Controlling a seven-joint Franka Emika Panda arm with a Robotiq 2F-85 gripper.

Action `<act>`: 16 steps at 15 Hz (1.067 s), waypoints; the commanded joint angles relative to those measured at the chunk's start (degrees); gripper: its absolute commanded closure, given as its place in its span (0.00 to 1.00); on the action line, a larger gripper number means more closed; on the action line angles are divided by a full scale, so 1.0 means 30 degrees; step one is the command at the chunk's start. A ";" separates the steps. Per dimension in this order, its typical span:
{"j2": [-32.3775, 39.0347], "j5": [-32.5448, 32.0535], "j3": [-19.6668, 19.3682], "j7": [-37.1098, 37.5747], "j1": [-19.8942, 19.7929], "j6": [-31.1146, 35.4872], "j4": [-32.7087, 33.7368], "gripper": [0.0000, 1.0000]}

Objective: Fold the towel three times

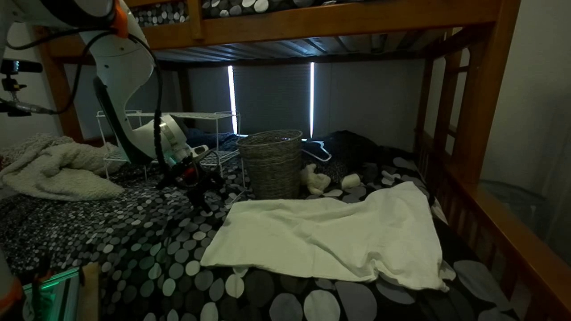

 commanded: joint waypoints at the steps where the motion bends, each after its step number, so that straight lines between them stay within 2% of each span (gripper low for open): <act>1: 0.1945 -0.1579 -0.0645 0.1565 0.0895 -0.0807 0.1076 0.00; 11: 0.4491 -0.3101 -0.1150 0.3503 0.1395 -0.2936 0.2630 0.00; 12: 0.4641 -0.3278 -0.1223 0.3789 0.1450 -0.3250 0.2718 0.03; 16: 0.5024 -0.3496 -0.1192 0.4302 0.1387 -0.4255 0.2899 0.39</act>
